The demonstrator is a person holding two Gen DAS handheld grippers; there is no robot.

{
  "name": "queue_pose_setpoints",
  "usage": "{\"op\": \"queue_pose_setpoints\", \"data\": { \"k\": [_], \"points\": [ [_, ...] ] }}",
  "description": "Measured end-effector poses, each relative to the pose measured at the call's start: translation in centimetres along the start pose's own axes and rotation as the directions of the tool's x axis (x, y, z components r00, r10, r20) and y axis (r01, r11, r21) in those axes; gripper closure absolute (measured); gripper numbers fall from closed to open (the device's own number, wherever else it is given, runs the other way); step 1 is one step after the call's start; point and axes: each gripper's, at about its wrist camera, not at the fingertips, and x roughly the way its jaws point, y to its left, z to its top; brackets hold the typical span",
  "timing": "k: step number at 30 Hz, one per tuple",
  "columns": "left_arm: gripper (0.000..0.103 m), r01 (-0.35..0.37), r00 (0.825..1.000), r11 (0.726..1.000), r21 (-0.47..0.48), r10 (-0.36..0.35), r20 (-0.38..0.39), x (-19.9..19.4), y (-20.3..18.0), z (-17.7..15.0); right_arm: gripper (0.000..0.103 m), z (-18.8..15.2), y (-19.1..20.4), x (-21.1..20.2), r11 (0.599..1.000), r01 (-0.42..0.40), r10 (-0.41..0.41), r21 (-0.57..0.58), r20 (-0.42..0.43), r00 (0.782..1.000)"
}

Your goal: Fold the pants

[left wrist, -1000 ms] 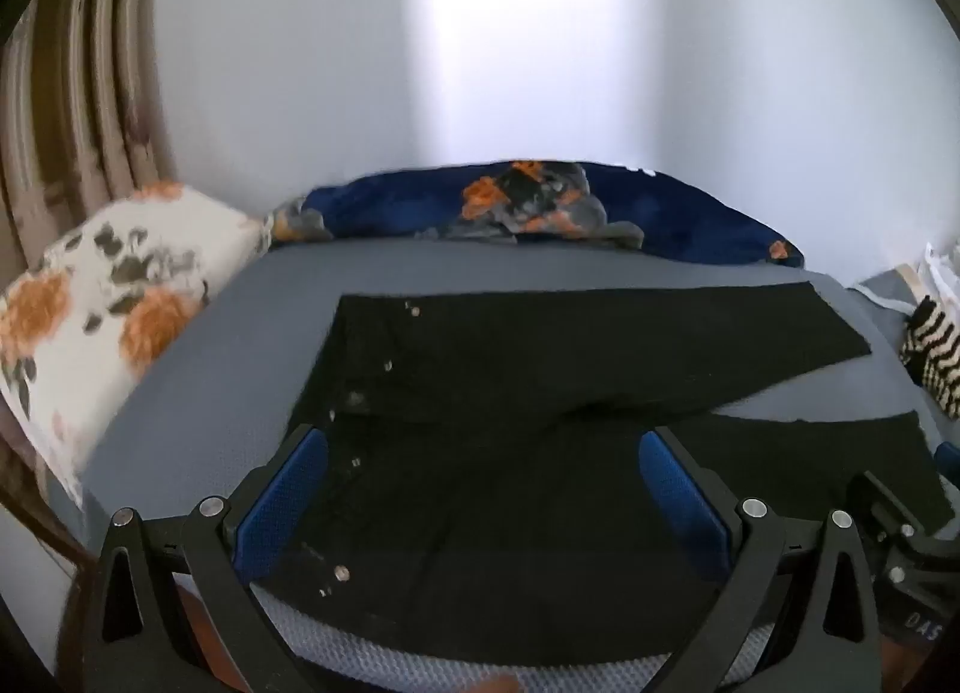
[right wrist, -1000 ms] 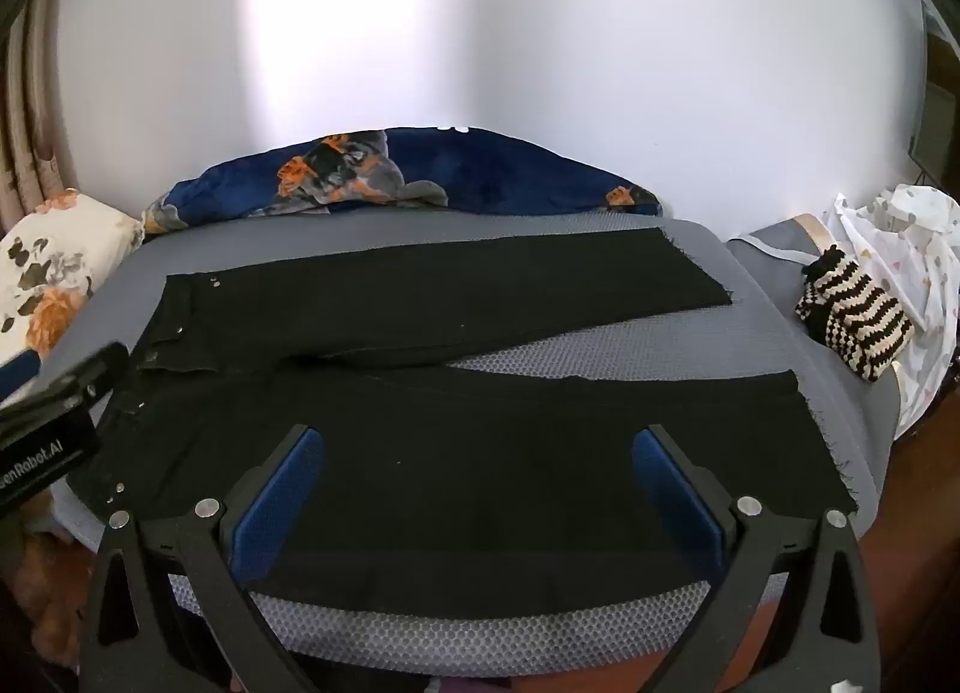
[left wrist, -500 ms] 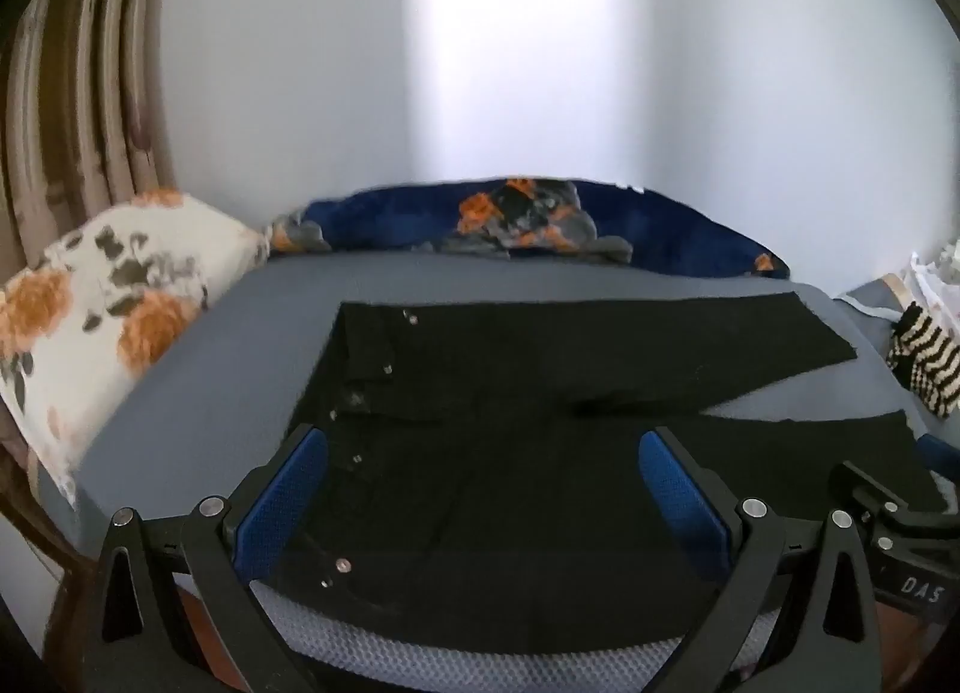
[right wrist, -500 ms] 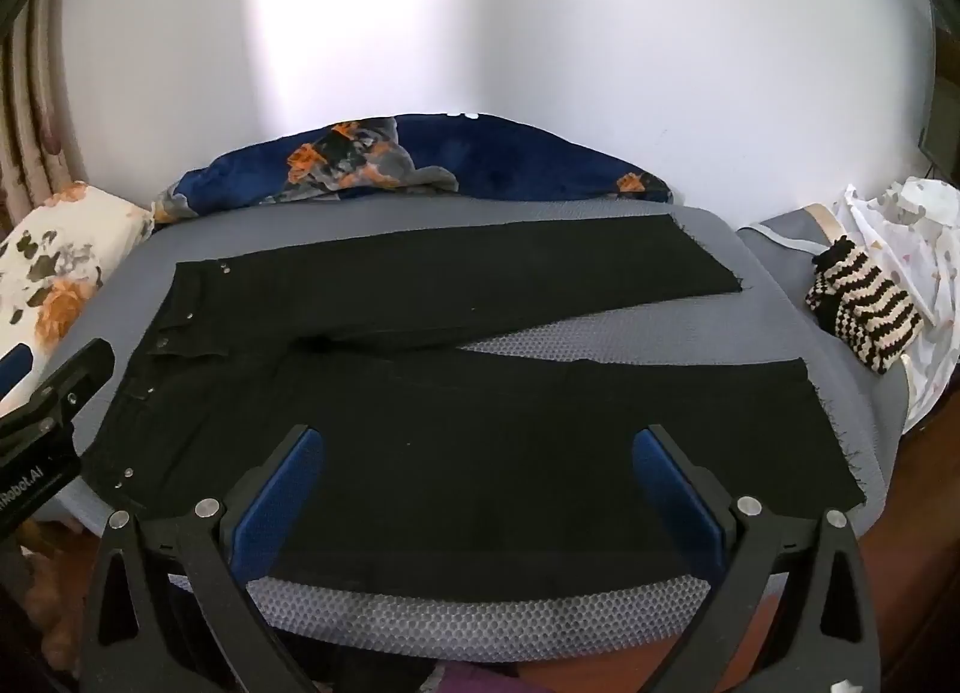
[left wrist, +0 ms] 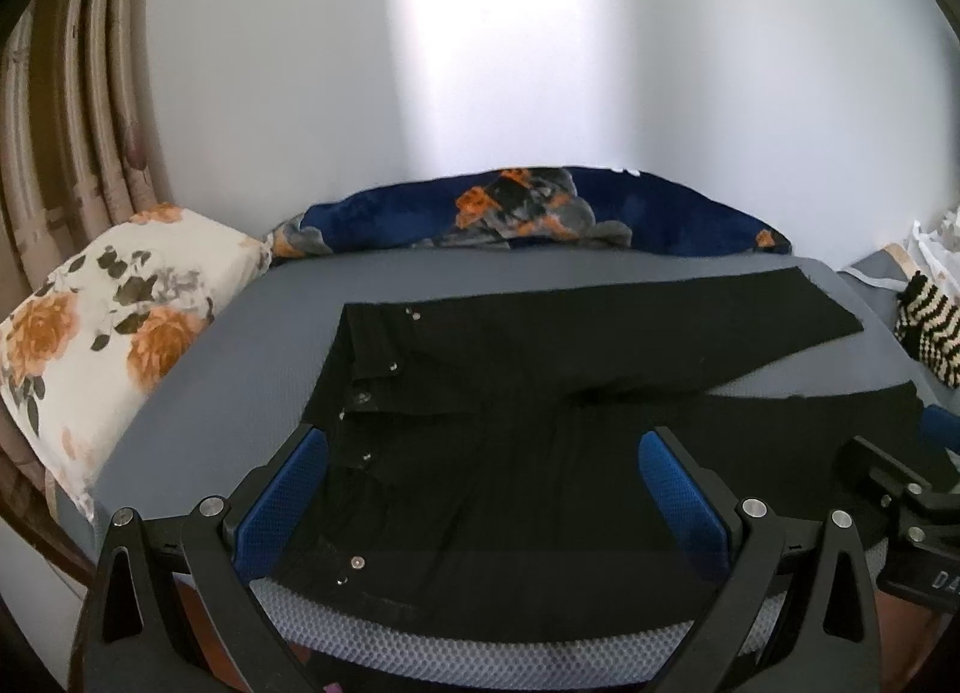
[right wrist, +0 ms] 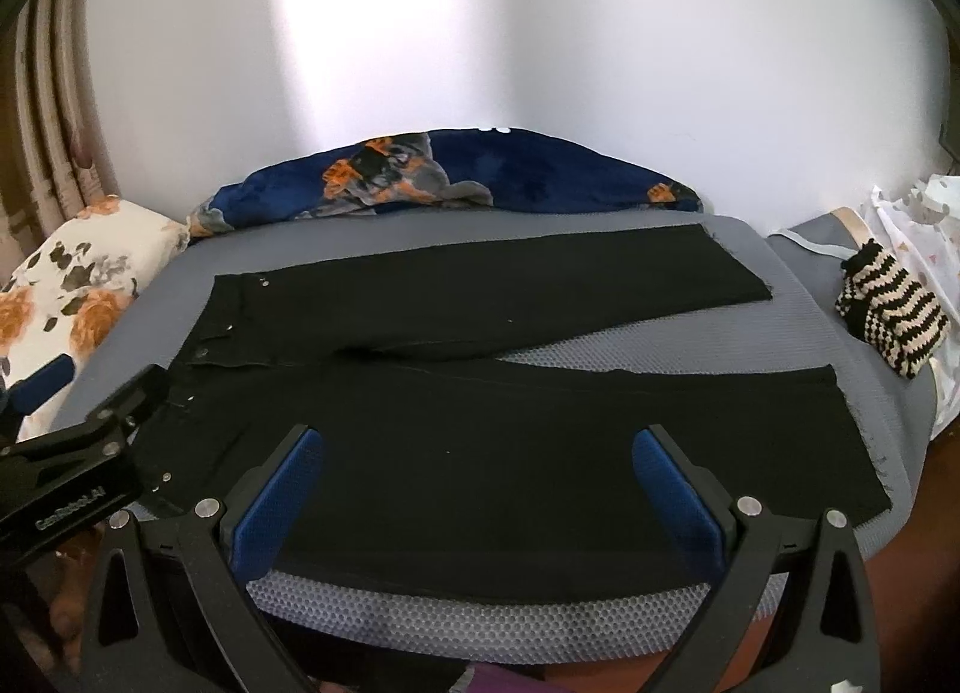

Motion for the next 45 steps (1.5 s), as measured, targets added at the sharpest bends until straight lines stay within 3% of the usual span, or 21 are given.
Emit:
{"op": "queue_pose_setpoints", "data": {
  "k": [9, 19, 23, 26, 30, 36, 45],
  "points": [
    [0.0, 0.009, 0.997, 1.0, 0.001, -0.008, -0.079, 2.2, 0.5, -0.1, 0.007, -0.6, 0.2, 0.3, 0.999, -0.032, 0.032, -0.007, -0.008, 0.999],
    [0.0, -0.012, 0.978, 0.999, -0.039, 0.004, -0.21, 6.3, 2.1, 0.0, 0.008, -0.1, 0.8, 0.3, 0.999, -0.017, 0.016, -0.03, -0.019, 1.0],
    [0.0, -0.058, 0.979, 0.998, -0.024, 0.052, -0.196, 6.8, 3.0, 0.6, 0.008, 0.4, 1.1, 0.7, 0.999, -0.016, 0.016, -0.03, -0.029, 0.999],
    [0.0, -0.072, 0.971, 0.997, 0.004, 0.071, -0.228, 7.8, 3.5, 1.2, 0.008, 0.9, 1.4, 1.0, 0.999, -0.025, 0.024, -0.028, -0.031, 0.999],
    [0.0, 0.023, 0.975, 0.999, 0.027, -0.016, -0.224, 8.6, 4.2, 1.8, 0.008, 1.4, 2.3, 1.5, 0.999, -0.024, 0.023, -0.041, -0.028, 0.999],
    [0.0, 0.01, 0.975, 0.997, 0.08, 0.008, -0.22, 10.2, 5.2, 2.6, 0.008, 1.7, 3.0, 2.4, 0.999, -0.04, 0.039, -0.029, -0.039, 0.998],
    [0.0, 0.011, 0.969, 0.999, 0.031, -0.003, -0.246, 12.8, 7.2, 3.5, 0.008, 2.9, 4.5, 3.5, 0.997, -0.062, 0.06, -0.05, -0.039, 0.997]
  ]
}}
